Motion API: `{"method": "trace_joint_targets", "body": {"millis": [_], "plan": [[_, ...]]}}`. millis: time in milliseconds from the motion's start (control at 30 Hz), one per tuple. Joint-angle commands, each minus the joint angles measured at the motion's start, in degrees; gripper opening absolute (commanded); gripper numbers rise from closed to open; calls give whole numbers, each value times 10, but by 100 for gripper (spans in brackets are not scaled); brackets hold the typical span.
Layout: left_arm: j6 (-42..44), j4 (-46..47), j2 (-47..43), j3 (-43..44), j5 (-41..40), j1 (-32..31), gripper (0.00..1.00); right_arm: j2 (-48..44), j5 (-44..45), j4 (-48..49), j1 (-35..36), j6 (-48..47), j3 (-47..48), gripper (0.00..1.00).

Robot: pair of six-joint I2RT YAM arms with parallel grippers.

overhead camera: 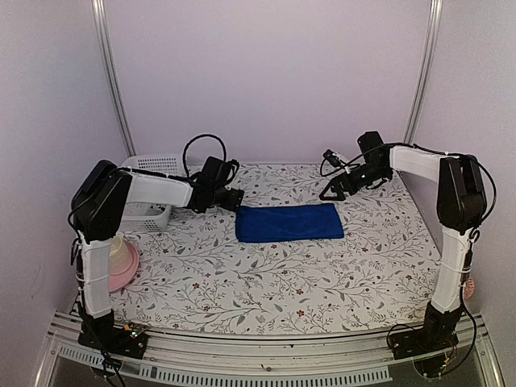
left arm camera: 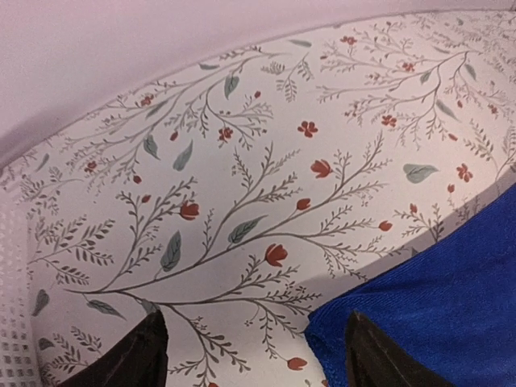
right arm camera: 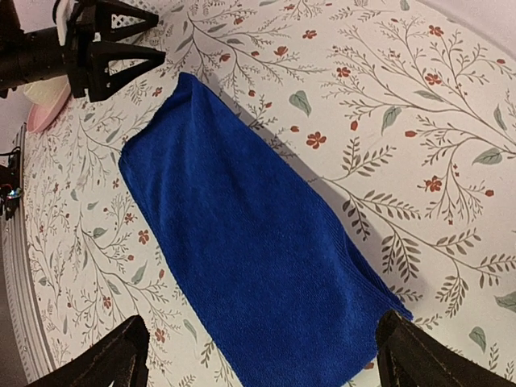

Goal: Roll the towels
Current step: Smooth out the towel at the center of the board.

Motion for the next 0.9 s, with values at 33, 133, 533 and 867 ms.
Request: {"method": "trace_joint_targets", "body": {"millis": [33,133,533,867], "plan": [[-33,41,-74,-36,-24,-10,69,47,-72,4,0,30,45,99],[-45,65,-79,-52,25,-25,64,62,-90,5,2,34,62,99],[-128,100,-29,-60,152,-73,9,115,-140,26,5,58,50,99],[-160,82,-19,-101,95,-76,4,166,-124,51,-11,114,62,99]]}}
